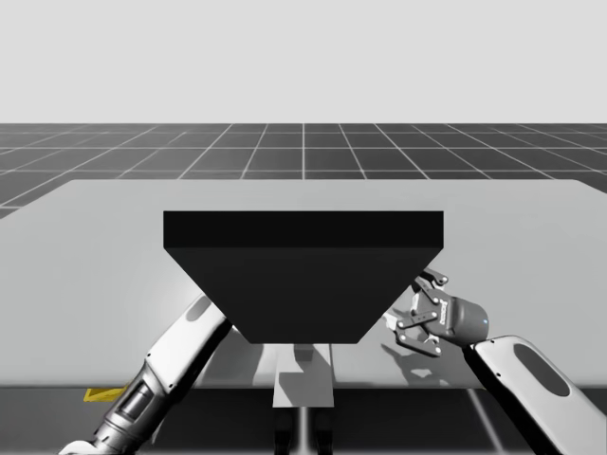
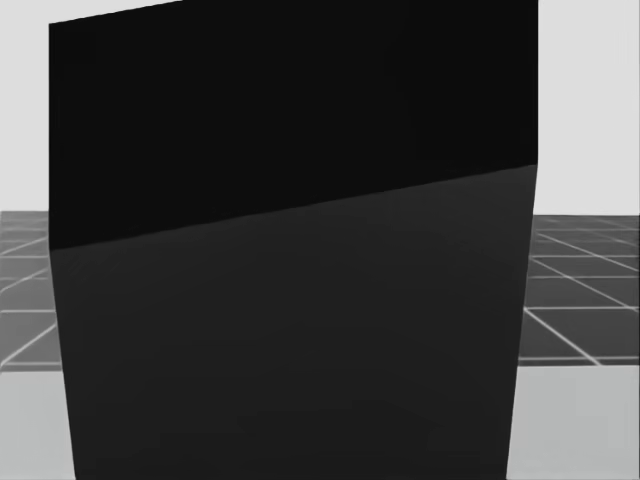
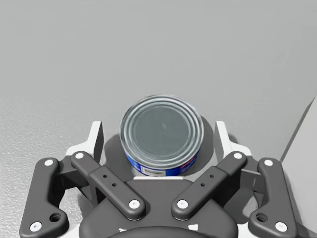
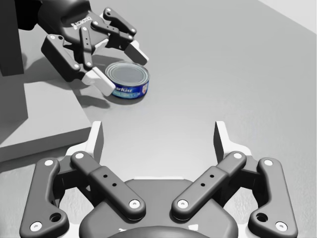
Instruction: Reach around the screen and pick up the object behind it.
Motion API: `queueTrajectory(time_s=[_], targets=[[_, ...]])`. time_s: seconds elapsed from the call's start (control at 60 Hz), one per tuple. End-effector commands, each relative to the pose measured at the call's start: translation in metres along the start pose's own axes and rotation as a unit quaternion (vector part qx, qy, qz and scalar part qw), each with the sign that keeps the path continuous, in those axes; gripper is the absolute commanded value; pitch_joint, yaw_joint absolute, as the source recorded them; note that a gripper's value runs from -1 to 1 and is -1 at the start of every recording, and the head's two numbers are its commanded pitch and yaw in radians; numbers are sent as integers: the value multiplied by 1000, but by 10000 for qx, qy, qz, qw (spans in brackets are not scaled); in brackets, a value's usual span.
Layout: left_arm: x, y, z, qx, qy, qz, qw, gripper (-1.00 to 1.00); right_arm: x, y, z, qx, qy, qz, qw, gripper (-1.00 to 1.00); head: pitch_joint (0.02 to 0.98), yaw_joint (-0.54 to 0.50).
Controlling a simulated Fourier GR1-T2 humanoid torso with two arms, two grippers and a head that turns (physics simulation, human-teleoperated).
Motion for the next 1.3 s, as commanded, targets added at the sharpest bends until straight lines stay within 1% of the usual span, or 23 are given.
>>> queueTrajectory(time_s=[0.017,0.183,0.2,0.217,0.233,0.25,0.283,0.333,0.35,0.433,0.583,0.817,0.867,0.883,0.933,0.95,1.0,1.017,1.2,1.25,1.3], targets=[[-2,4,-11,-69,123,77,9999,-1000,-2,1,1,5,20,6,10000,-1000,207,-40],[-8,7,-21,-145,151,198,9996,-1000,-2,1,1,4,24,0,10000,-1000,214,-50],[-9,8,-22,-180,146,249,9994,-1000,-2,1,1,4,26,1,10000,-1000,215,-50],[-10,8,-22,-195,148,267,9993,-914,-2,1,1,6,27,1,10000,-1000,215,-50],[-11,8,-23,-187,154,272,9993,-415,-2,1,1,4,31,2,10000,-1000,216,-50],[-12,8,-23,-194,152,289,9993,-204,-2,1,1,3,34,4,10000,-1000,216,-50],[-13,10,-23,-284,147,446,9985,807,-2,1,1,6,40,8,10000,-1000,218,-50],[-14,10,-23,-279,162,448,9985,932,-2,1,1,7,38,4,10000,-1000,219,-51],[-15,11,-22,-313,158,496,9982,967,-2,1,1,6,43,7,10000,-1000,220,-50],[-16,12,-21,-325,137,563,9978,1000,-2,1,1,6,49,17,10000,-1000,221,-50],[-16,15,-11,-239,10,603,9979,1000,-2,1,2,-10,46,18,10000,-1000,221,-50],[-12,22,10,31,-130,550,9984,1000,-1,1,2,-12,46,18,10000,-1000,216,-45],[-10,27,18,142,-197,542,9982,1000,-1,1,2,-18,45,23,10000,-1000,214,-46],[-9,31,24,209,-248,560,9979,1000,-1,1,2,-20,39,21,10000,-1000,213,-47],[-9,35,31,299,-292,577,9975,1000,-1,1,2,-27,32,20,10000,-1000,212,-48],[-9,39,37,380,-331,601,9969,1000,-1,0,2,-33,30,20,10000,-1000,211,-48],[-9,44,44,474,-359,620,9963,1000,0,0,2,-38,18,17,10000,-1000,210,-49],[-10,48,51,564,-383,640,9956,1000,0,0,2,-52,14,20,10000,-1000,209,-49],[-20,69,86,997,-438,709,9915,1000,2,-3,2,-141,-52,16,9999,-1000,205,-47],[-23,74,96,1135,-459,726,9898,1000,3,-5,3,-208,-79,46,9997,-1000,203,-47],[-25,78,105,1242,-491,755,9882,1000,3,-6,3,-242,-93,25,9997,-1000,202,-46]])
